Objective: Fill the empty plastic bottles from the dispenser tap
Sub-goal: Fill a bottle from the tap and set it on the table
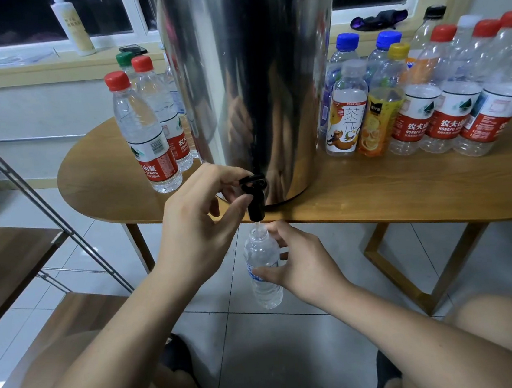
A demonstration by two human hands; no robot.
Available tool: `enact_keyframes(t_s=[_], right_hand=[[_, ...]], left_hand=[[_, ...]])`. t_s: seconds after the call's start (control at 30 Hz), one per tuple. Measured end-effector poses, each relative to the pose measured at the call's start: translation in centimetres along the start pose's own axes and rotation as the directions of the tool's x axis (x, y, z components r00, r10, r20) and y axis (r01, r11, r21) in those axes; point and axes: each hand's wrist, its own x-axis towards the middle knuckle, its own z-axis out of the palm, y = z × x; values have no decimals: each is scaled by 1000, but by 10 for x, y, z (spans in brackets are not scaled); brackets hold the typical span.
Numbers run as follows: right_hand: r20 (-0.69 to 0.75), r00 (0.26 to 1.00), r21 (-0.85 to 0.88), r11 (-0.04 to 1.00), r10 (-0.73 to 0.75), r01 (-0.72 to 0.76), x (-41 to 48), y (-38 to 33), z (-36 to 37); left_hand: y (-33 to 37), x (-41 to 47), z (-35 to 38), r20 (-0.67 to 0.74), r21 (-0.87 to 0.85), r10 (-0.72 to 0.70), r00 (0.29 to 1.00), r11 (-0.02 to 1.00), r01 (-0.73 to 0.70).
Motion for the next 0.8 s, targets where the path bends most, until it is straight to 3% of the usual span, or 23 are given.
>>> enact_keyframes(t_s=[0.8], right_hand=[[-2,1000,11,1000,-2,2,0,1,0]], left_hand=[[1,0,-1,1,5,5,1000,1000,-5]])
